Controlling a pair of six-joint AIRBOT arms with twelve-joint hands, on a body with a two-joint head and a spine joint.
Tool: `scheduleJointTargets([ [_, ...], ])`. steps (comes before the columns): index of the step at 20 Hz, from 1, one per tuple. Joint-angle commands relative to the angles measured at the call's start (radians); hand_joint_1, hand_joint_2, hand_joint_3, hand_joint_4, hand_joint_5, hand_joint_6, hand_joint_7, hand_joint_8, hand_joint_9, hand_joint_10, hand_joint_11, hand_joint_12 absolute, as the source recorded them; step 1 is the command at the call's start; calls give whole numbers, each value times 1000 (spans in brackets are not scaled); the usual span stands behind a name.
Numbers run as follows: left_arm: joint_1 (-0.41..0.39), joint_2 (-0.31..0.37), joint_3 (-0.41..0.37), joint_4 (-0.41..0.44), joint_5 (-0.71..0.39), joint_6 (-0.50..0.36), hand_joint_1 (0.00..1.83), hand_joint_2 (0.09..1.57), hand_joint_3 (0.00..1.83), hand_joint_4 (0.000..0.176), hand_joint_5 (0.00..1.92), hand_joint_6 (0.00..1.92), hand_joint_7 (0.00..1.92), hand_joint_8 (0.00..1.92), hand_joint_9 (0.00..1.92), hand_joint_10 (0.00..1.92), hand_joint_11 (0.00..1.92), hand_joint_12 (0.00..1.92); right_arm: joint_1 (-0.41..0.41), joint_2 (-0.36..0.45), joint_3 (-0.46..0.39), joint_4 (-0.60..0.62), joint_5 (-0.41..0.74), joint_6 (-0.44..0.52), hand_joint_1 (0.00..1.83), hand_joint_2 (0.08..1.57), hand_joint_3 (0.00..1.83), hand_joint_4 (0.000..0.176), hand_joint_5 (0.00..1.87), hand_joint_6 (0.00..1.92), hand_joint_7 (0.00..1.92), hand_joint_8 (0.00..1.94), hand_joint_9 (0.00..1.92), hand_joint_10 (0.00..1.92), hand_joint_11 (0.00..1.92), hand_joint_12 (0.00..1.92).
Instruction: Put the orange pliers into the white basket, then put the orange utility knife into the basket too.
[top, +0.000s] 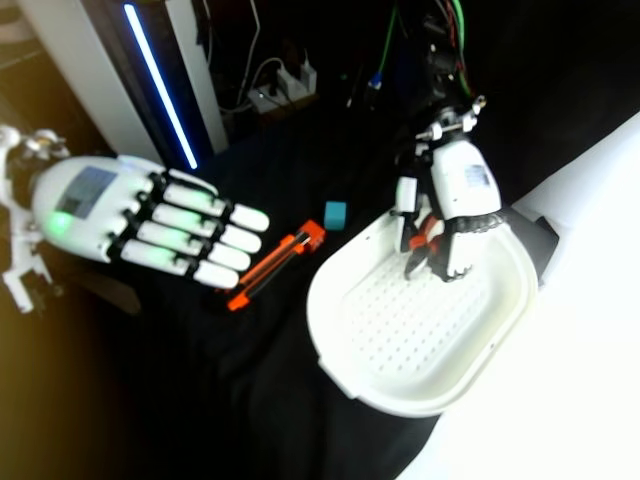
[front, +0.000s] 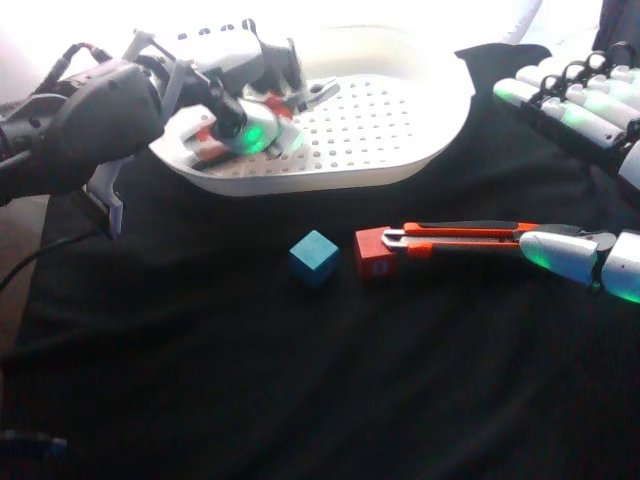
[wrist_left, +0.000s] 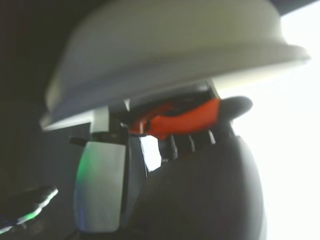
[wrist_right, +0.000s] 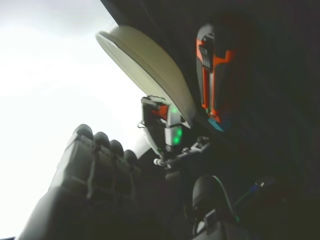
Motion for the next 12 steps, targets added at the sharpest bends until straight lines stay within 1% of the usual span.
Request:
scheduleJointTargets([
  [1, -6, 11, -10, 14, -125, -4, 467, 1195, 0, 105, 17, 35, 15, 27, 4, 56, 1, 150, 6, 2, 3, -5, 120, 4, 339, 1257, 0, 1, 0, 0, 0, 0, 0, 0, 0, 0],
  [2, -3, 18, -23, 20, -137, -4, 363, 1171, 0, 154, 3, 6, 2, 5, 0, 10, 0, 29, 6, 2, 3, -6, 120, 6, 363, 1257, 0, 4, 0, 0, 0, 0, 0, 0, 0, 0],
  [3, 4, 32, -43, 29, -159, -4, 276, 1175, 0, 152, 0, 0, 0, 0, 0, 1, 0, 5, 6, 2, 3, -7, 120, 8, 366, 1255, 0, 24, 0, 0, 0, 0, 0, 0, 0, 0],
  [4, 19, 61, -86, 49, -200, -7, 242, 1191, 1, 144, 0, 0, 0, 0, 0, 0, 0, 0, 6, 2, 3, -9, 120, 12, 376, 1253, 0, 26, 0, 0, 0, 0, 0, 0, 0, 0],
  [5, 34, 93, -128, 86, -246, -29, 248, 1219, 14, 120, 0, 0, 0, 0, 0, 0, 0, 0, 6, 3, 3, -12, 120, 13, 414, 1243, 0, 23, 0, 0, 0, 0, 0, 0, 0, 0],
  [6, 59, 136, -180, 131, -311, -64, 279, 1233, 16, 90, 0, 0, 0, 0, 0, 0, 0, 0, 6, 5, 3, -14, 118, 15, 421, 1235, 0, 35, 0, 0, 0, 0, 0, 0, 0, 0],
  [7, 94, 205, -262, 173, -401, -79, 189, 1243, 17, 128, 0, 0, 0, 0, 0, 0, 0, 0, 6, 5, 4, -14, 109, 15, 368, 1230, 0, 45, 0, 0, 0, 0, 0, 0, 0, 0],
  [8, 113, 242, -304, 190, -454, -77, 158, 1262, 20, 120, 0, 0, 0, 0, 0, 0, 0, 0, 6, 5, 5, -14, 103, 15, 375, 1226, 0, 62, 0, 0, 0, 0, 0, 0, 0, 0],
  [9, 139, 286, -352, 199, -509, -77, 220, 1255, 11, 87, 0, 0, 0, 0, 0, 0, 0, 0, 6, 4, 6, -14, 96, 15, 357, 1223, 0, 74, 0, 0, 0, 0, 0, 0, 0, 0],
  [10, 174, 333, -405, 211, -584, -76, 189, 1233, 1, 111, 0, 0, 0, 0, 0, 0, 0, 0, 6, 2, 9, -13, 85, 15, 368, 1216, 0, 87, 0, 0, 0, 0, 0, 0, 0, 0],
  [11, 218, 381, -460, 226, -655, -76, 337, 1260, 7, 103, 0, 0, 0, 0, 0, 0, 0, 0, 6, -1, 13, -13, 66, 15, 354, 1210, 0, 43, 0, 0, 0, 0, 0, 0, 0, 0],
  [12, 270, 421, -512, 239, -736, -76, 337, 1260, 7, 103, 0, 0, 0, 0, 0, 0, 0, 0, 6, -8, 20, -12, 47, 15, 354, 1210, 0, 43, 0, 0, 0, 0, 0, 0, 0, 0],
])
